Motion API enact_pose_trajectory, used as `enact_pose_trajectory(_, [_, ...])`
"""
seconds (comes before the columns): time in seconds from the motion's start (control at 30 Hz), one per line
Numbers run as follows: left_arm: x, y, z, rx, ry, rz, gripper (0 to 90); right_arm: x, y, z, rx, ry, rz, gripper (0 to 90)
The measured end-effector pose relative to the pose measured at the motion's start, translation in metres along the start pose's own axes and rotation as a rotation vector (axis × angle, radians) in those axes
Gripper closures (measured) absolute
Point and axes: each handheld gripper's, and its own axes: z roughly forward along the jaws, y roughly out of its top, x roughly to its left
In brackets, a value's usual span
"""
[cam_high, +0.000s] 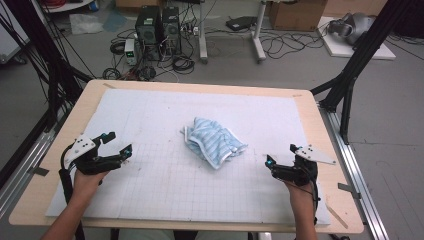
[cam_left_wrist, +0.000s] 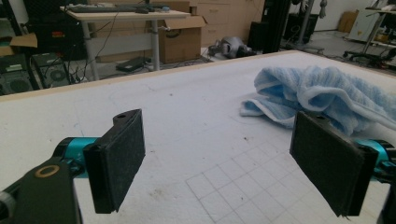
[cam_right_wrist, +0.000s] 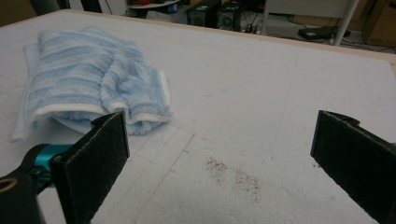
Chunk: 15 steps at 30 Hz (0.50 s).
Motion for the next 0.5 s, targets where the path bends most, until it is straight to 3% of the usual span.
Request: enact_pose_trajectory(0.5, [-0.0046, -0.0017, 0.0057, 0.001, -0.012, 0.006, 18.5, 0.0019, -0.0013, 0.0028, 0.008, 0.047, 0.002, 3.2])
